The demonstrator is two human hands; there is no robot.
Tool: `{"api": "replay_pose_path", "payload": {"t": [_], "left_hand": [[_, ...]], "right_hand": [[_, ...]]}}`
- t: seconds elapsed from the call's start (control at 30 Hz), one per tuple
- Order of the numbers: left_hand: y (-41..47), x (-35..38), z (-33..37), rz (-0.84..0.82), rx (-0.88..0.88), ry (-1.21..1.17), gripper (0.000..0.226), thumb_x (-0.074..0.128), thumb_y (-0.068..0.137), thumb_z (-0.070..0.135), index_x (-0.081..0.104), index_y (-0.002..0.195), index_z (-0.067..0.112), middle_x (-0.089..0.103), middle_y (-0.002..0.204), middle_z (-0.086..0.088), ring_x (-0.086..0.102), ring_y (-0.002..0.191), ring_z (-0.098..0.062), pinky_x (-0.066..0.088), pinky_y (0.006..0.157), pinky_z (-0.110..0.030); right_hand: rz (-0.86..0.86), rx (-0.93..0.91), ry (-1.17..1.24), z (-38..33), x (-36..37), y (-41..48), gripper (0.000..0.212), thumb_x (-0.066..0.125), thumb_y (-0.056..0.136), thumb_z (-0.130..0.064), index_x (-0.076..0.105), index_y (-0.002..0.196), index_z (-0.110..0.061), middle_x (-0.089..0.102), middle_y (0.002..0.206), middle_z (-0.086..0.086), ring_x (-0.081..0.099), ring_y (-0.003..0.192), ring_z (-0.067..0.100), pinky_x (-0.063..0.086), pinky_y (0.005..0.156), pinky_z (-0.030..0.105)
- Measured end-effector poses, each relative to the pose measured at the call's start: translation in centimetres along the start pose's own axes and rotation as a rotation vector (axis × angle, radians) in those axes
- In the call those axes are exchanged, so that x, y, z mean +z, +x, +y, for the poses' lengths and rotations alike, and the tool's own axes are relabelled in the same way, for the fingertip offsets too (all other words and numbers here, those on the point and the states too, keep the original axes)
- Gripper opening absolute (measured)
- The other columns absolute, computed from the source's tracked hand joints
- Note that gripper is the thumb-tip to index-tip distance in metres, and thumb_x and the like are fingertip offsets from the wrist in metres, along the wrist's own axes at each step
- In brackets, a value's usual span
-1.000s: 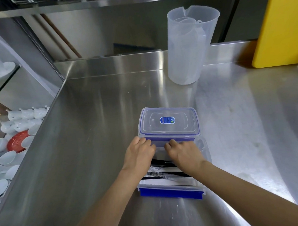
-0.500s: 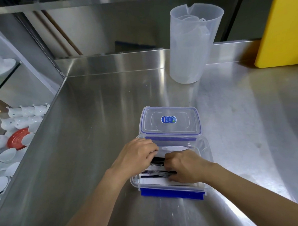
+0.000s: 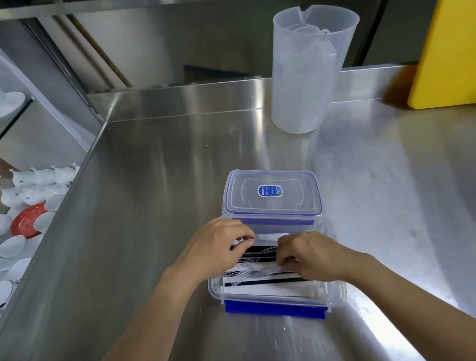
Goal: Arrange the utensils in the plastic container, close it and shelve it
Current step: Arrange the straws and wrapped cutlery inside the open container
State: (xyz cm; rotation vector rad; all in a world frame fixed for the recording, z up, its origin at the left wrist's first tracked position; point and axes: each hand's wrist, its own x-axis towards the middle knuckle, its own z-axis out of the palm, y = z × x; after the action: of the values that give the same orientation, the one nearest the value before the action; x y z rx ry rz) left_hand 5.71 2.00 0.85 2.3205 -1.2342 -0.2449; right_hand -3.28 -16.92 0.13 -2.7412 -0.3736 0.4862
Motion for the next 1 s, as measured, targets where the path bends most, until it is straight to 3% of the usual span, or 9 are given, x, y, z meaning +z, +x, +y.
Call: {"api": "replay_pose_path", "payload": {"t": [0.1, 0.17, 0.27, 0.47, 0.57, 0.67, 0.77, 0.9, 1.0], "left_hand": [[0.0, 0.0, 0.1, 0.062, -0.037, -0.013, 0.013, 0.056, 0.093, 0.015, 0.069, 0.092, 0.013, 0.070, 0.086, 0.002, 0.060, 0.079, -0.016, 0.043, 0.071, -0.024], [0.1, 0.2, -0.1, 0.102, -0.042, 0.028, 0.012, 0.058, 0.092, 0.018, 0.068, 0.094, 0.014, 0.070, 0.089, 0.002, 0.061, 0.082, -0.016, 0.043, 0.070, -0.024], [0.4, 0.7, -0.2, 0.007, 0.028, 0.238, 0.018, 0.066, 0.085, 0.027, 0.068, 0.099, 0.016, 0.069, 0.093, 0.003, 0.059, 0.090, -0.017, 0.038, 0.074, -0.026], [1.1, 1.7, 0.9, -0.008, -0.008, 0.436, 0.021, 0.078, 0.060, -0.003, 0.070, 0.075, 0.010, 0.066, 0.064, -0.004, 0.060, 0.062, -0.024, 0.049, 0.060, -0.031], [1.3, 1.9, 1.3, -0.037, -0.040, 0.489, 0.027, 0.084, 0.046, -0.001, 0.066, 0.060, 0.013, 0.062, 0.051, -0.002, 0.059, 0.050, -0.021, 0.048, 0.052, -0.026], [1.3, 2.1, 1.5, -0.097, -0.043, 0.550, 0.029, 0.083, 0.038, 0.002, 0.061, 0.050, 0.017, 0.058, 0.045, 0.002, 0.056, 0.045, -0.018, 0.045, 0.050, -0.022], [1.4, 2.2, 1.4, -0.101, -0.038, 0.579, 0.030, 0.083, 0.038, 0.004, 0.058, 0.048, 0.017, 0.056, 0.043, 0.002, 0.054, 0.043, -0.019, 0.043, 0.049, -0.022], [1.3, 2.6, 1.2, -0.076, -0.047, 0.595, 0.027, 0.083, 0.046, 0.006, 0.058, 0.048, 0.017, 0.056, 0.044, 0.001, 0.054, 0.043, -0.019, 0.044, 0.051, -0.024], [1.3, 2.7, 1.0, -0.054, -0.060, 0.563, 0.025, 0.084, 0.055, 0.011, 0.060, 0.052, 0.016, 0.058, 0.047, 0.000, 0.055, 0.046, -0.021, 0.045, 0.052, -0.025]], "right_hand": [[0.126, 0.085, -0.003, 0.3, -0.1, 0.2, 0.016, 0.052, 0.091, -0.009, 0.066, 0.098, -0.013, 0.063, 0.106, 0.002, 0.060, 0.090, 0.023, 0.047, 0.071, 0.028], [0.169, 0.160, -0.072, 0.3, -0.1, 0.6, 0.018, 0.049, 0.089, -0.004, 0.063, 0.096, -0.013, 0.060, 0.108, 0.003, 0.060, 0.088, 0.029, 0.046, 0.070, 0.034], [0.143, 0.210, -0.135, 0.1, 0.2, 1.3, 0.020, 0.047, 0.087, 0.000, 0.060, 0.095, -0.012, 0.057, 0.108, 0.007, 0.060, 0.086, 0.033, 0.044, 0.065, 0.035], [0.141, 0.227, -0.197, 0.0, 1.2, 2.2, 0.024, 0.047, 0.088, -0.001, 0.058, 0.106, -0.011, 0.056, 0.114, 0.010, 0.062, 0.088, 0.035, 0.047, 0.067, 0.037], [0.201, 0.220, -0.269, -0.2, 1.5, 2.3, 0.025, 0.050, 0.090, -0.005, 0.056, 0.114, -0.008, 0.060, 0.112, 0.012, 0.066, 0.084, 0.036, 0.052, 0.067, 0.037], [0.284, 0.185, -0.310, -0.5, 1.5, 2.3, 0.019, 0.066, 0.082, -0.013, 0.064, 0.099, -0.005, 0.068, 0.093, 0.014, 0.068, 0.066, 0.036, 0.058, 0.055, 0.037], [0.237, 0.186, -0.300, -0.1, 1.8, 2.2, 0.024, 0.054, 0.090, -0.021, 0.061, 0.107, -0.006, 0.064, 0.107, 0.013, 0.066, 0.083, 0.036, 0.057, 0.069, 0.041], [0.294, 0.145, -0.343, -0.5, 1.2, 2.0, 0.023, 0.087, 0.050, -0.008, 0.069, 0.064, -0.009, 0.067, 0.061, 0.008, 0.060, 0.038, 0.027, 0.049, 0.031, 0.026], [0.364, 0.168, -0.330, -0.4, 1.4, 2.1, 0.028, 0.090, 0.042, -0.009, 0.066, 0.055, -0.010, 0.064, 0.051, 0.005, 0.056, 0.030, 0.025, 0.043, 0.027, 0.021]]}}
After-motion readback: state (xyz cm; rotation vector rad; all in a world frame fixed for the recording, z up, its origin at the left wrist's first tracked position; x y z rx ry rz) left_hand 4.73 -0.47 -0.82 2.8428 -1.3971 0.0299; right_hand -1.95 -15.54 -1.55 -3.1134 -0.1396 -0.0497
